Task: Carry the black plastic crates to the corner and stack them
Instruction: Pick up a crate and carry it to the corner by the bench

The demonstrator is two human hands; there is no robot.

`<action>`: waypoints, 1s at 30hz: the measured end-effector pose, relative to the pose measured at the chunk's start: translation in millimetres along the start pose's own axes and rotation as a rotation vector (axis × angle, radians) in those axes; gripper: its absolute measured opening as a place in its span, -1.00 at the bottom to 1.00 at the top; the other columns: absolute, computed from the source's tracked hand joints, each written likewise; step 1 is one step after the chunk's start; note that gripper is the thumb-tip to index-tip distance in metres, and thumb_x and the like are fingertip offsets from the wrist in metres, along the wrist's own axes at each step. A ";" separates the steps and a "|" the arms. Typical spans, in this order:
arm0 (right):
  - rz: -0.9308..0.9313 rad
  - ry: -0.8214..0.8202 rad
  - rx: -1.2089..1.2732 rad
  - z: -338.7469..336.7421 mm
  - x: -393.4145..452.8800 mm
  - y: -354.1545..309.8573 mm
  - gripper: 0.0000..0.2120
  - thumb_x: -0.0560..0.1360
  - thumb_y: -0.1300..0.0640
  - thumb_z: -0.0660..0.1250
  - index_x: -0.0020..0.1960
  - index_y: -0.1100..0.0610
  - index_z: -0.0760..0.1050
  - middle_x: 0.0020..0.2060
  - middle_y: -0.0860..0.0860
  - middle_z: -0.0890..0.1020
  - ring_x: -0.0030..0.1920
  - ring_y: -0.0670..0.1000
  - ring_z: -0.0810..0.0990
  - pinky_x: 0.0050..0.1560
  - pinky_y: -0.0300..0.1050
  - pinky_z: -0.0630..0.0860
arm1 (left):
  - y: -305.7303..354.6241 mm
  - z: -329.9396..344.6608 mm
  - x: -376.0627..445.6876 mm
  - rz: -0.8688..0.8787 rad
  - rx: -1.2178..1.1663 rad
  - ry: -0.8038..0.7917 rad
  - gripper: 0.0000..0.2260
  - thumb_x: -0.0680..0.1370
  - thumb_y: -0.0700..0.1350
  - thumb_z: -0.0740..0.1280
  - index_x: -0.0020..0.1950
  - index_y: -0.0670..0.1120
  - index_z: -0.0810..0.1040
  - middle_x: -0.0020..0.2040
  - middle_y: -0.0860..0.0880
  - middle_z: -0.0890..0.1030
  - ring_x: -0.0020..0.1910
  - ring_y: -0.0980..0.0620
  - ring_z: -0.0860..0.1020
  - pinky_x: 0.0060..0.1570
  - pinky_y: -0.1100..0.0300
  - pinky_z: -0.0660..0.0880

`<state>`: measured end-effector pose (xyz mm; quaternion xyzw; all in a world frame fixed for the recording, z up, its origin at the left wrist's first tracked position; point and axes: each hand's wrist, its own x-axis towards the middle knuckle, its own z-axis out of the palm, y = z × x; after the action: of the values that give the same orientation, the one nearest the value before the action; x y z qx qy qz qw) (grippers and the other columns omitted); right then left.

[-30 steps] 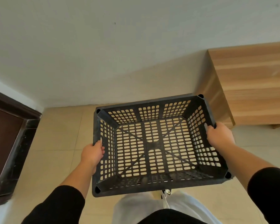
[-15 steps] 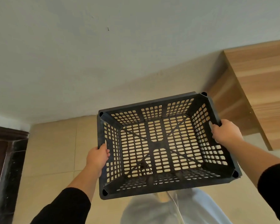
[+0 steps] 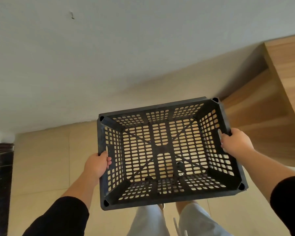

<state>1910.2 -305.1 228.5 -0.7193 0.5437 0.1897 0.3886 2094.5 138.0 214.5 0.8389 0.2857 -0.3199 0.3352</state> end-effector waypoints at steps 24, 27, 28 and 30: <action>0.020 0.086 0.009 230.1 327.1 42.2 -0.75 0.69 0.03 0.25 0.30 0.12 0.51 0.11 0.15 0.67 0.11 0.24 0.68 0.19 0.31 0.63 | -39.2 223.9 326.9 -0.059 -0.077 0.004 -0.75 0.75 0.01 0.21 0.27 -0.12 0.56 0.03 -0.11 0.72 -0.02 -0.06 0.68 -0.02 0.01 0.60; 0.024 0.099 0.035 244.8 349.7 45.9 -0.77 0.68 0.00 0.26 0.27 0.08 0.50 0.09 0.13 0.67 0.08 0.23 0.68 0.16 0.30 0.64 | -40.1 233.4 343.5 -0.039 -0.083 0.005 -0.76 0.76 0.01 0.20 0.29 -0.10 0.54 0.05 -0.10 0.71 0.06 -0.07 0.69 0.15 -0.06 0.61; 0.026 0.108 0.041 248.7 356.7 47.6 -0.76 0.66 -0.02 0.26 0.26 0.06 0.50 0.08 0.12 0.67 0.07 0.23 0.68 0.15 0.30 0.65 | -40.5 236.0 348.2 -0.034 -0.085 0.003 -0.75 0.76 0.01 0.20 0.30 -0.10 0.54 0.05 -0.10 0.71 0.06 -0.07 0.68 0.19 -0.08 0.61; 0.030 0.123 0.052 254.3 366.7 50.2 -0.76 0.65 -0.04 0.26 0.25 0.04 0.50 0.07 0.11 0.67 0.06 0.23 0.69 0.14 0.30 0.65 | -40.0 240.4 356.5 -0.022 -0.083 -0.001 -0.73 0.76 0.01 0.20 0.32 -0.11 0.55 0.07 -0.12 0.71 0.08 -0.09 0.68 0.21 -0.08 0.60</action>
<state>2025.1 -348.6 -203.5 -0.7112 0.5818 0.1369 0.3702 2209.1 77.7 -197.5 0.8208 0.3079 -0.3119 0.3663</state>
